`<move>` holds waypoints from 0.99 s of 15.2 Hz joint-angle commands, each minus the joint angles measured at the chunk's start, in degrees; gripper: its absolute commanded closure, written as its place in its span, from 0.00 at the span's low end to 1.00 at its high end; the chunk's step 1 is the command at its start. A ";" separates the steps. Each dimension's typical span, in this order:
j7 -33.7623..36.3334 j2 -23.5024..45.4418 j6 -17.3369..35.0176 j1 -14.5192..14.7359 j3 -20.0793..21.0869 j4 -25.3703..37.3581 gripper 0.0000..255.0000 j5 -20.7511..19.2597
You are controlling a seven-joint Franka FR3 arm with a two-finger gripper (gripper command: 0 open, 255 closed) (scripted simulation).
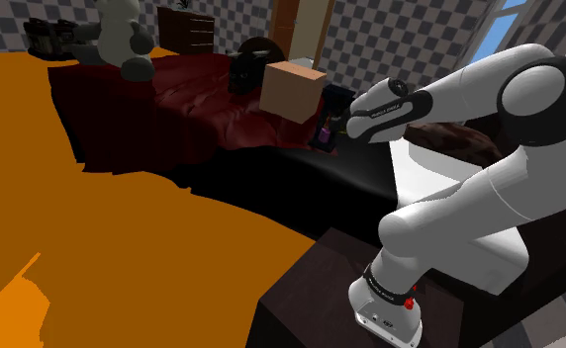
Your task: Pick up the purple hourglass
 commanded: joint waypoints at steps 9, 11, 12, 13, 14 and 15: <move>-0.81 -4.87 -8.99 1.35 -0.20 4.17 1.00 1.00; -0.96 -5.66 -10.79 1.57 -0.18 5.20 1.00 1.21; -1.03 -6.02 -11.68 1.67 -0.16 5.73 1.00 1.31; -1.11 -6.37 -12.57 1.77 -0.14 6.27 1.00 1.41; -1.18 -6.69 -13.45 1.87 -0.12 6.82 1.00 1.51; -1.19 -6.75 -13.58 1.89 -0.12 6.90 1.00 1.52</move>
